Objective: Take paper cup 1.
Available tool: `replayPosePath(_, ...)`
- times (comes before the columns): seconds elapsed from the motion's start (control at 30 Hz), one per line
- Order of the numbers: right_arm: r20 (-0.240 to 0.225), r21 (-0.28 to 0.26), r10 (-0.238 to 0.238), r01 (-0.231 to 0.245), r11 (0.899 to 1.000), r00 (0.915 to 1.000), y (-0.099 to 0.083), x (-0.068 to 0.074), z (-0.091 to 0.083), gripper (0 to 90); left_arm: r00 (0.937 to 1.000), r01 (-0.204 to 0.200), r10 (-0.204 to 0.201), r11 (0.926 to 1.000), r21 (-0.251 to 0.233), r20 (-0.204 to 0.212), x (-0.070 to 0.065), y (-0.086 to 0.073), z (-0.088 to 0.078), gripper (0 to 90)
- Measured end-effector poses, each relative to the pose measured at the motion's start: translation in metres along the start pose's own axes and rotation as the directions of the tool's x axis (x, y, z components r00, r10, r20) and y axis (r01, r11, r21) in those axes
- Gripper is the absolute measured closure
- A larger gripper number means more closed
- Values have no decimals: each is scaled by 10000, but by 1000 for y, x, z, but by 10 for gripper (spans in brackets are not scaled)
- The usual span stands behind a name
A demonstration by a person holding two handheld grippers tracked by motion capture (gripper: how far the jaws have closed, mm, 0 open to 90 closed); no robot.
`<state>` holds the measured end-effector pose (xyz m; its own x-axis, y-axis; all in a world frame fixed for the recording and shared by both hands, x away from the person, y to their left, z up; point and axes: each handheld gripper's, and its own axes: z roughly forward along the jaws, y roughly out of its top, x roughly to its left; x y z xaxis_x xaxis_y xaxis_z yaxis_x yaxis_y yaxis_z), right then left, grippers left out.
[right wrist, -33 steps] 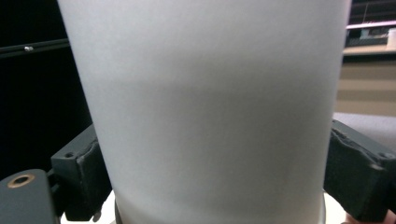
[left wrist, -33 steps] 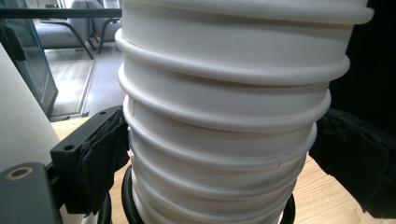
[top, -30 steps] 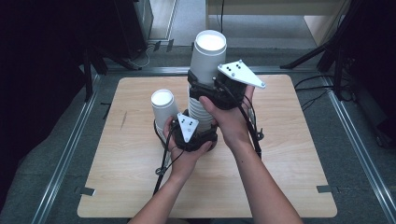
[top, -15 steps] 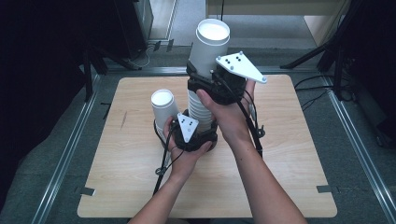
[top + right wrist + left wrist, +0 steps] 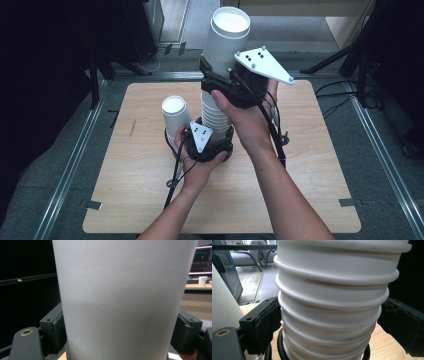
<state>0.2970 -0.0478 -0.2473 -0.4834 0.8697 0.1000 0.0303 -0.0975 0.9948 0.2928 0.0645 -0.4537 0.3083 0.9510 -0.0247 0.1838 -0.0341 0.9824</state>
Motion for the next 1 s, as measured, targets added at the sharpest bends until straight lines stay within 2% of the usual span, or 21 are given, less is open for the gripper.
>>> replayPosePath(0.3, 139, -309, 0, 5, 9995, 9999, 11, -1, -6, 182, 10000, -4, 4, 10000, -13, 0, 0, 0, 0, 61)
replayPosePath(0.57, 575, -456, -24, 50, 9989, 9983, 15, -17, -17, 183, 10000, -20, 20, 10000, 10, 7, 0, 0, 0, 61)
replayPosePath(0.6, 792, -494, -73, 113, 9987, 9968, 14, -21, -21, 183, 10000, -7, 7, 10000, 20, 2, 0, 0, 0, 61)
replayPosePath(0.87, 1094, -594, -111, 177, 9981, 9939, 10, -32, -33, 184, 10000, 1, -1, 10000, 41, 9, 0, 0, -1, 61)
replayPosePath(1.0, 1232, -571, -50, 121, 9983, 9924, 4, -41, -40, 185, 9998, 197, -197, 9998, 80, 69, 1, 1, -3, 61)
